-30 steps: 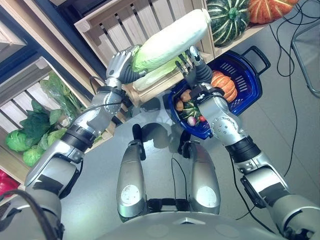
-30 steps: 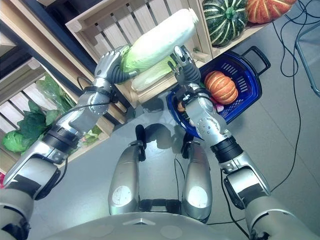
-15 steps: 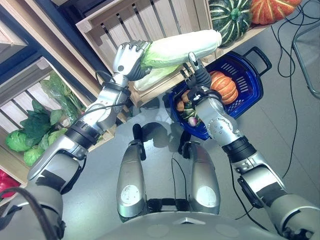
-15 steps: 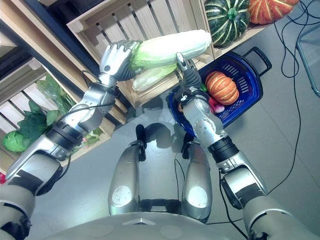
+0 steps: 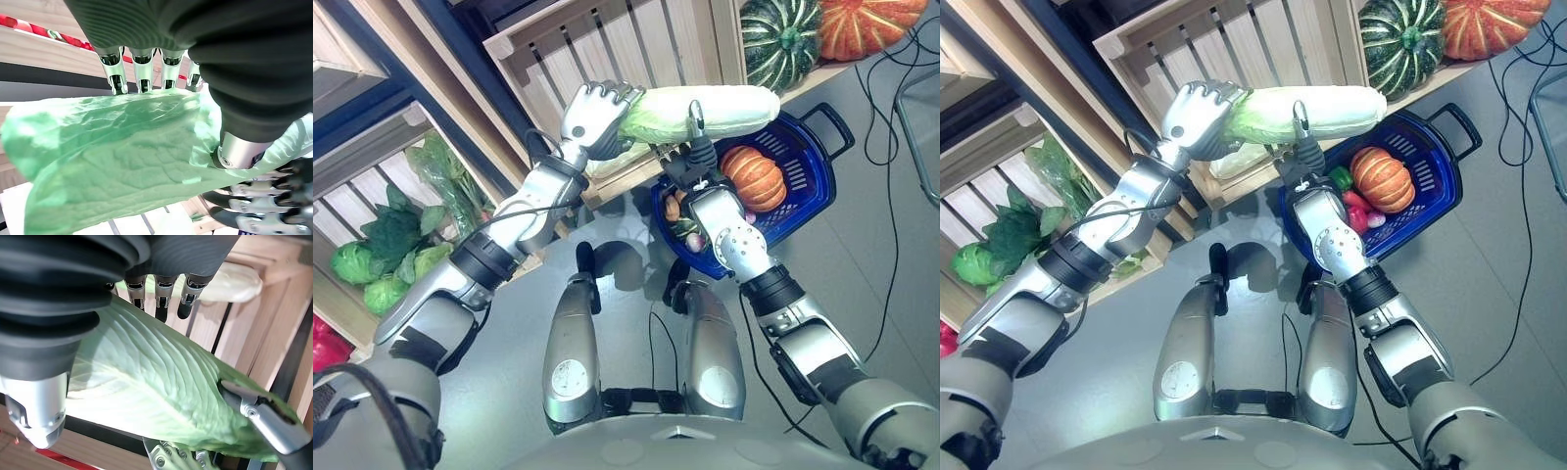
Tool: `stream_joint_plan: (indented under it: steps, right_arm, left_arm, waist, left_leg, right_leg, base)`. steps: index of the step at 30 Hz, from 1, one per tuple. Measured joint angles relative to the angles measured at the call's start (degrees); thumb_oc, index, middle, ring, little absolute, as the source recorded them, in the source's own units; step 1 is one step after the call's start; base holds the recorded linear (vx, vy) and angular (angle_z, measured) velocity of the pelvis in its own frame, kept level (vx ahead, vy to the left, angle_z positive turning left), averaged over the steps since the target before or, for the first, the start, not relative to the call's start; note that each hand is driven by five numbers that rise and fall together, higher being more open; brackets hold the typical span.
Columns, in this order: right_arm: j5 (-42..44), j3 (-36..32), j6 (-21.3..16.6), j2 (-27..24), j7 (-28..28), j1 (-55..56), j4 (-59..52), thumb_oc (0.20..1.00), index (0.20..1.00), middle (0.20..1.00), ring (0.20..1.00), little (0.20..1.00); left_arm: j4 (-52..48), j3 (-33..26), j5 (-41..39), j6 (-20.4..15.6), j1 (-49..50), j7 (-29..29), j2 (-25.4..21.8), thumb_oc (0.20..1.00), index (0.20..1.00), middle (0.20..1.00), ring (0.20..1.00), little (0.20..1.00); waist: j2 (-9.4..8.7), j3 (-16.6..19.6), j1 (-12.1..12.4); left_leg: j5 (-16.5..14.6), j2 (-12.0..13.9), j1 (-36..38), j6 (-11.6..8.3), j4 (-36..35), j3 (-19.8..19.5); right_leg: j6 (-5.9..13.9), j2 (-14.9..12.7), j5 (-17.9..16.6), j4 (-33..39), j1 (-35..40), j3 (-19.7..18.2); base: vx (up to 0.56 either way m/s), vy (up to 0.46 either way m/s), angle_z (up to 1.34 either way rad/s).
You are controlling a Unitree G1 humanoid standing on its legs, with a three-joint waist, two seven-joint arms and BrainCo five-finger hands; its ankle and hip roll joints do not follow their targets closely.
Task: Pick up fruits and vegetables into the basket
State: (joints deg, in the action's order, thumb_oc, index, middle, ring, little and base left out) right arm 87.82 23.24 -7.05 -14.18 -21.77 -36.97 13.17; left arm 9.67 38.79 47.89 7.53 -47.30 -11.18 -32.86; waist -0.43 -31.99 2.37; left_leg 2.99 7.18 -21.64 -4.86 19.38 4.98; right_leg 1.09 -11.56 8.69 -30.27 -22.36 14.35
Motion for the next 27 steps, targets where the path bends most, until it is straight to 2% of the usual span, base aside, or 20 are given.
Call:
stream_joint_plan:
  steps: [8,9,10,11,19,21,22,23,27]
  right_arm:
    - [4.4,-2.2,-3.7,0.2,1.1,-3.7,4.0,1.0,1.0,1.0,1.0,1.0]
    - [4.4,-2.6,-4.3,0.2,1.1,-5.3,5.2,0.592,0.592,0.592,0.592,0.592]
    - [4.3,-2.7,-4.5,0.1,1.1,-5.7,5.5,0.46,0.46,0.46,0.46,0.46]
    - [3.2,-2.7,-4.7,-0.1,1.1,-6.8,6.8,0.2,0.2,0.2,0.2,0.2]
    - [-7.6,-2.7,-6.3,-0.4,0.6,-8.1,9.7,0.2,0.2,0.2,0.2,0.2]
    - [-11.5,-2.7,-7.2,-0.6,0.7,-8.1,9.8,0.2,0.2,0.2,0.2,0.2]
    - [-13.0,-2.7,-7.2,-0.7,0.9,-8.1,9.8,0.2,0.2,0.2,0.2,0.2]
    - [-14.7,-2.7,-7.2,-1.1,1.2,-8.1,9.8,0.2,0.2,0.2,0.2,0.2]
    - [-21.3,-2.7,-7.2,-3.5,2.4,-8.4,9.7,0.2,0.2,0.2,0.2,0.2]
  left_arm:
    - [-2.3,0.6,0.0,-0.1,-0.4,3.2,-0.5,0.2,0.2,0.2,0.2,0.2]
    - [-2.4,0.7,0.0,-0.1,-0.5,3.6,-0.8,0.2,0.2,0.2,0.2,0.2]
    - [-2.5,0.8,0.0,-0.1,-0.5,3.8,-0.9,0.2,0.2,0.2,0.2,0.2]
    - [-2.5,0.8,0.0,-0.1,-0.6,4.3,-1.1,0.2,0.2,0.2,0.2,0.2]
    - [-5.1,2.1,-0.1,0.9,-1.0,7.4,-2.1,0.2,0.2,0.2,0.2,0.2]
    - [-6.4,2.3,-0.6,1.8,-1.0,8.2,-2.1,0.555,0.555,0.555,0.555,0.555]
    - [-6.7,2.6,-0.8,2.5,-1.0,8.2,-2.1,0.903,0.903,0.903,0.903,0.903]
    - [-6.7,2.8,-0.9,2.7,-1.0,8.0,-2.2,1.0,1.0,1.0,1.0,1.0]
    - [-6.7,4.7,-1.8,3.9,0.5,5.5,-3.7,1.0,1.0,1.0,1.0,1.0]
  waist:
    - [0.02,0.0,0.5]
    - [0.03,0.0,0.5]
    - [0.04,0.0,0.5]
    - [0.04,0.0,0.5]
    - [0.13,0.1,0.4]
    - [0.26,0.1,0.3]
    - [0.3,0.1,0.2]
    - [0.35,0.1,0.3]
    - [0.39,0.1,0.2]
  left_leg:
    - [0.2,-0.7,0.0,0.39,-0.8,0.0]
    - [0.3,-0.8,0.0,0.42,-0.8,0.0]
    - [0.3,-0.8,0.0,0.43,-0.8,0.0]
    - [0.3,-0.8,0.0,0.43,-0.8,0.0]
    - [0.3,-1.0,0.0,0.48,-1.0,0.1]
    - [0.4,-1.1,0.1,0.66,-1.5,0.2]
    - [0.5,-1.2,0.2,0.71,-1.7,0.3]
    - [0.5,-1.3,0.2,0.72,-1.7,0.4]
    - [0.5,-1.3,0.2,0.72,-1.9,0.7]
  right_leg:
    - [0.38,-0.7,-0.2,0.4,0.1,0.3]
    - [0.44,-0.8,-0.3,0.4,0.1,0.3]
    - [0.46,-0.8,-0.3,0.4,0.1,0.3]
    - [0.49,-0.8,-0.3,0.4,0.1,0.3]
    - [0.54,-1.0,-0.3,0.7,0.1,0.3]
    - [0.68,-1.1,-0.4,1.1,0.1,0.3]
    - [0.75,-1.1,-0.5,1.2,0.1,0.2]
    - [0.8,-1.2,-0.5,1.2,0.1,0.1]
    - [0.86,-1.2,-0.5,1.3,-0.1,0.0]
  base:
    - [-0.01,0.023,0.03]
    - [0.0,0.0,0.0]
    - [-0.02,0.031,0.01]
    - [-0.02,0.032,0.01]
    - [-0.02,0.039,0.0]
    - [-0.02,0.039,-0.01]
    - [0.0,0.0,0.0]
    - [0.0,0.0,0.0]
    - [-0.01,-0.004,-0.01]
